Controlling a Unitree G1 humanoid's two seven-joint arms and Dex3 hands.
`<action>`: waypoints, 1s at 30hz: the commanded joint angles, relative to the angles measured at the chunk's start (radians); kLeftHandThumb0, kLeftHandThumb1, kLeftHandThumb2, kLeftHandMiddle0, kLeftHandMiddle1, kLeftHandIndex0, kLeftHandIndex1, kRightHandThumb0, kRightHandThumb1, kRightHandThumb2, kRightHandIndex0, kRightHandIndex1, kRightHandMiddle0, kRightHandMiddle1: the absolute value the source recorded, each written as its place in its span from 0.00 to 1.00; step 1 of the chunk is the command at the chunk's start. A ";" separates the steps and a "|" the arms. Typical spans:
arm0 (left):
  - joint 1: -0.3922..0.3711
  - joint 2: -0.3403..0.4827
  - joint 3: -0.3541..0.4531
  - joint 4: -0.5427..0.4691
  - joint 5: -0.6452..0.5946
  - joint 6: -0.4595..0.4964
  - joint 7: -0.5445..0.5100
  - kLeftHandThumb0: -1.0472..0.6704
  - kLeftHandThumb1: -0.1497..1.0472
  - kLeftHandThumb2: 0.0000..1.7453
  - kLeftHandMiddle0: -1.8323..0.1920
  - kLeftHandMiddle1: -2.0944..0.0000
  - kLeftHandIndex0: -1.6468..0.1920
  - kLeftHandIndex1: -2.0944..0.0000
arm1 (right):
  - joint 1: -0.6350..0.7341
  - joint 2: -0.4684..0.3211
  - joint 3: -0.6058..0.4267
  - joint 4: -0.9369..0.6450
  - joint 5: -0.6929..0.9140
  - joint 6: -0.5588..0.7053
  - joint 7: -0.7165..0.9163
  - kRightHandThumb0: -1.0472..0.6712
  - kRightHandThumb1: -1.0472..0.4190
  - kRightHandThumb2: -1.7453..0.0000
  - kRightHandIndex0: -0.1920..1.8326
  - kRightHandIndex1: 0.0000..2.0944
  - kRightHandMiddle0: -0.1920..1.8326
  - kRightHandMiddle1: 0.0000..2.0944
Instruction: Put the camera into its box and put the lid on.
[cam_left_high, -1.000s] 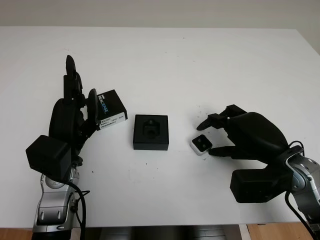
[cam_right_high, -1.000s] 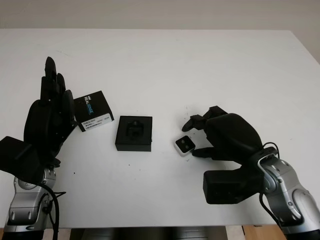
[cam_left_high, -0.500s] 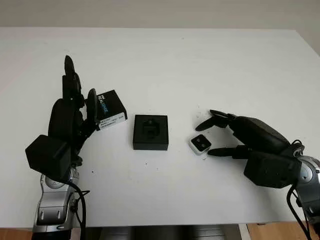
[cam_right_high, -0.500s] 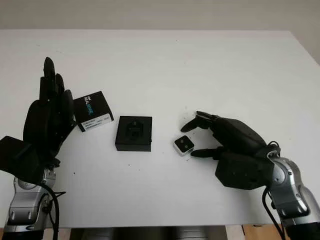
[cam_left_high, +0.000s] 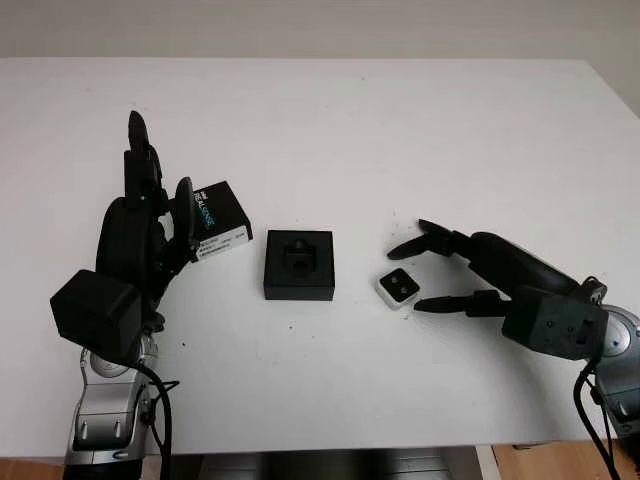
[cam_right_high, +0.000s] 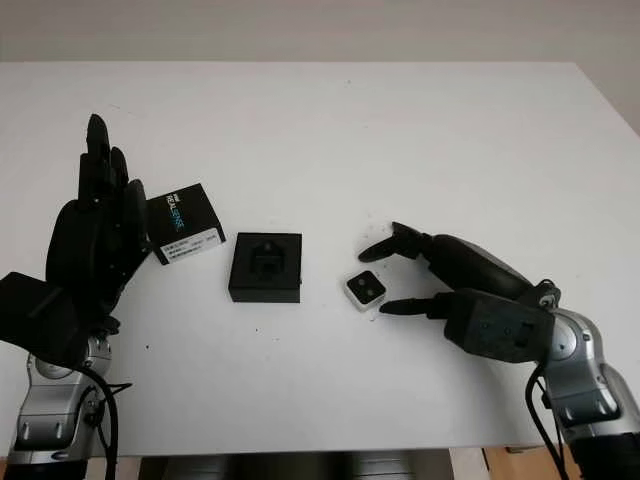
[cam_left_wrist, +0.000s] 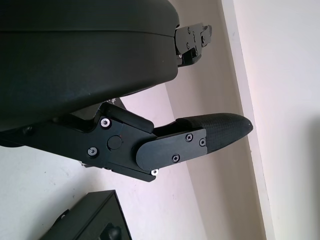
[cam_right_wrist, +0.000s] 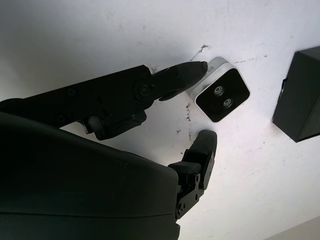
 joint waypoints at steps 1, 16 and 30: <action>0.004 0.002 0.002 -0.013 0.003 -0.003 0.001 0.19 1.00 0.37 1.00 1.00 1.00 1.00 | 0.001 0.009 0.006 0.022 0.012 0.000 0.009 0.31 0.07 0.97 0.10 0.02 0.22 0.27; 0.003 -0.008 -0.005 -0.017 0.002 0.002 0.010 0.18 1.00 0.37 1.00 1.00 1.00 1.00 | 0.024 0.064 0.001 0.031 0.030 -0.024 -0.065 0.36 0.06 0.97 0.11 0.03 0.24 0.38; 0.004 -0.002 -0.007 -0.018 0.010 0.001 0.006 0.20 1.00 0.39 1.00 1.00 1.00 1.00 | 0.013 0.075 0.007 0.096 0.048 -0.106 -0.058 0.39 0.03 0.97 0.10 0.02 0.21 0.53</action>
